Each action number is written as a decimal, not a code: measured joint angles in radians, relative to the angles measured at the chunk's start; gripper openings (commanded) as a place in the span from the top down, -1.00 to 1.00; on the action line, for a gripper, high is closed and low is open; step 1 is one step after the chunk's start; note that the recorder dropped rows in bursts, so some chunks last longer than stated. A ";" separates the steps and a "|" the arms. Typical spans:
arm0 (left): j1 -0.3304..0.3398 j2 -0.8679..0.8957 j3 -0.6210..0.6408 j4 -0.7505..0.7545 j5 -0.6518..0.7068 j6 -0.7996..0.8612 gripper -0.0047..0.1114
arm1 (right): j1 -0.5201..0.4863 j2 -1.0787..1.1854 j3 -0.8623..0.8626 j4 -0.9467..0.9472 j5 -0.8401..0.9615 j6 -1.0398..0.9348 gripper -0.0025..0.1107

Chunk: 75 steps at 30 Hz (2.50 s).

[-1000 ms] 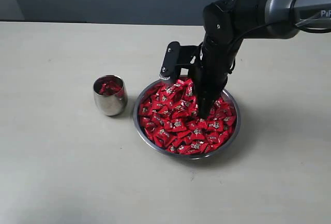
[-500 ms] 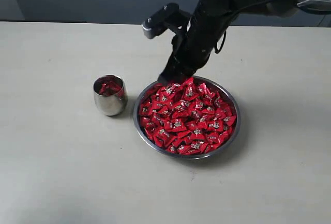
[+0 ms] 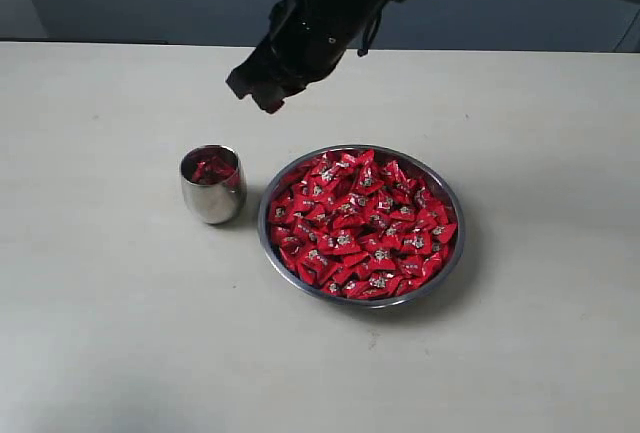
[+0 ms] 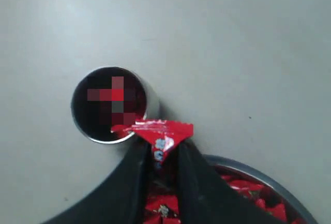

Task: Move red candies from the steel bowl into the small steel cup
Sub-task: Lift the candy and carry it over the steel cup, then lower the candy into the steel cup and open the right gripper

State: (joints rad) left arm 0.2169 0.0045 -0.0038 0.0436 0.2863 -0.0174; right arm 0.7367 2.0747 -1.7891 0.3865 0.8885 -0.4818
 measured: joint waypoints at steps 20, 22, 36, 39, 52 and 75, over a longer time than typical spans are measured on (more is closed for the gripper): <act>0.000 0.000 0.000 0.000 0.000 0.000 0.91 | 0.094 0.173 -0.155 0.036 0.061 -0.012 0.97; 0.000 0.000 0.000 0.000 0.000 0.000 0.91 | 0.094 0.178 -0.155 0.036 0.061 -0.012 0.97; 0.000 0.000 0.000 0.000 0.000 0.000 0.91 | 0.094 0.196 -0.155 0.038 0.045 -0.012 0.97; 0.000 0.000 0.000 0.000 0.000 0.000 0.91 | 0.094 0.196 -0.155 0.039 0.031 -0.014 0.97; 0.000 0.000 0.000 0.000 0.000 0.000 0.91 | 0.102 0.207 -0.155 0.040 0.013 -0.015 0.86; 0.000 0.000 0.000 0.000 0.000 0.000 0.91 | 0.104 0.207 -0.155 0.000 0.021 -0.013 0.22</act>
State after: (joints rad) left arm 0.2169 0.0045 -0.0038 0.0436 0.2863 -0.0174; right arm 0.8408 2.2813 -1.9443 0.3862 0.9092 -0.4945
